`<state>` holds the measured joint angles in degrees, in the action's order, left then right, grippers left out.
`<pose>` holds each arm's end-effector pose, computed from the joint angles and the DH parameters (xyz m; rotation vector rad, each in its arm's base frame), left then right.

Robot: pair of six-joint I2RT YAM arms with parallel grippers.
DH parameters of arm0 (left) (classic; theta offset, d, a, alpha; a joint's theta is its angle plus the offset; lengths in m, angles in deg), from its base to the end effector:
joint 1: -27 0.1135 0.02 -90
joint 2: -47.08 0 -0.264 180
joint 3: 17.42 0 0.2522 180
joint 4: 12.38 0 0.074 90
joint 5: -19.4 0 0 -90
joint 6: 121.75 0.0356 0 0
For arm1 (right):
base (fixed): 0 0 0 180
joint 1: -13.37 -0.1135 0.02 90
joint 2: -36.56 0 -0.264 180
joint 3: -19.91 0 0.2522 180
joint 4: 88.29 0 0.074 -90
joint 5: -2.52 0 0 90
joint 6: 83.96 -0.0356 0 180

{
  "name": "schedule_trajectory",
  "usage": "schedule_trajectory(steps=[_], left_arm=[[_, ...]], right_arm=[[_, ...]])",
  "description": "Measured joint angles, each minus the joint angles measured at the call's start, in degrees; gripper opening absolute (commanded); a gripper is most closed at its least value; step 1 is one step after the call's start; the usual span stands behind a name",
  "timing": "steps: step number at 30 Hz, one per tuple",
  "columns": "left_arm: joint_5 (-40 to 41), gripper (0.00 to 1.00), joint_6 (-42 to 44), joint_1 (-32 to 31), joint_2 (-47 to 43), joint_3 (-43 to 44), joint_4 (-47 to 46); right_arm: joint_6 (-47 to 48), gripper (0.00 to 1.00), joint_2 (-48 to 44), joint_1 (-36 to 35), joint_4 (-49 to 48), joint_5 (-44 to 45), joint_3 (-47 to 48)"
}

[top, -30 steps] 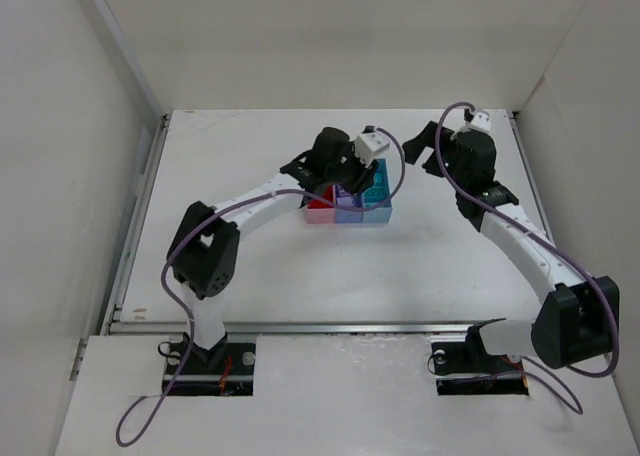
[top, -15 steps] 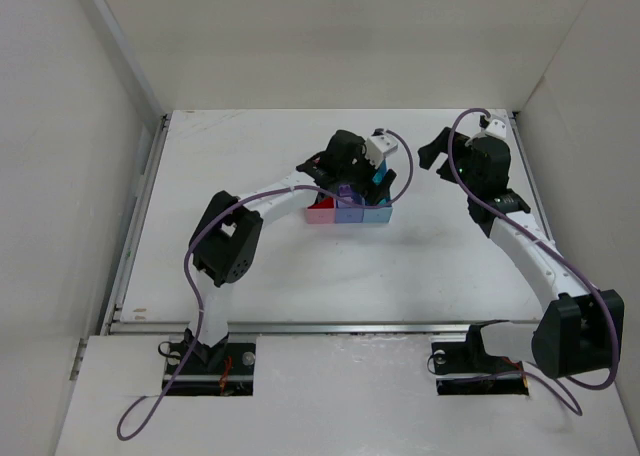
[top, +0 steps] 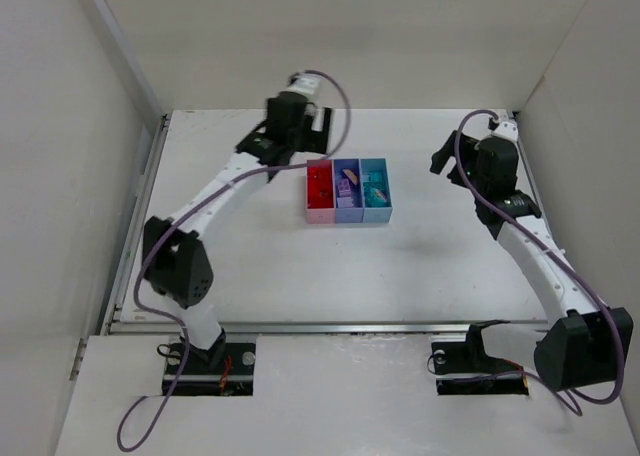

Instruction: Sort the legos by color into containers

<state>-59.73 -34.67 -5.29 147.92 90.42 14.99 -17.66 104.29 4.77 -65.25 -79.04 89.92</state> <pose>0.3604 -0.2198 0.3656 0.3643 1.8917 -0.2300 0.2718 0.0358 0.3291 0.3517 1.9039 0.2343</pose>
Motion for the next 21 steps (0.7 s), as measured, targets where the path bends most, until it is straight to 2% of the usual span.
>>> schedule_trajectory(steps=[5, 7, 10, 13, 17, 21], left_arm=[[9.3, 1.00, -1.6, 18.1, -14.6, -17.7, 2.6], [13.8, 1.00, -0.3, 21.4, -19.6, -25.2, 1.9], [18.0, 1.00, 1.6, 18.8, -26.9, -36.4, 0.5], [19.3, 1.00, 1.2, 15.1, -31.9, -42.8, 0.2], [19.5, 1.00, -1.0, 14.4, -35.5, -47.0, -0.3], [19.5, 1.00, -2.3, 14.4, -35.9, -47.5, -0.9]], right_arm=[[0.2, 1.00, -0.6, 0.2, 6.5, 9.6, 2.9], [0.2, 1.00, -0.6, 0.4, 9.1, 13.3, 4.1], [0.2, 1.00, -0.6, 0.7, 13.1, 17.8, 6.3], [0.2, 1.00, -0.6, 0.8, 15.2, 19.3, 7.8], [0.1, 1.00, -0.9, 0.8, 16.7, 18.4, 8.0], [0.0, 1.00, -3.4, 0.8, 17.0, 15.8, 6.3]])
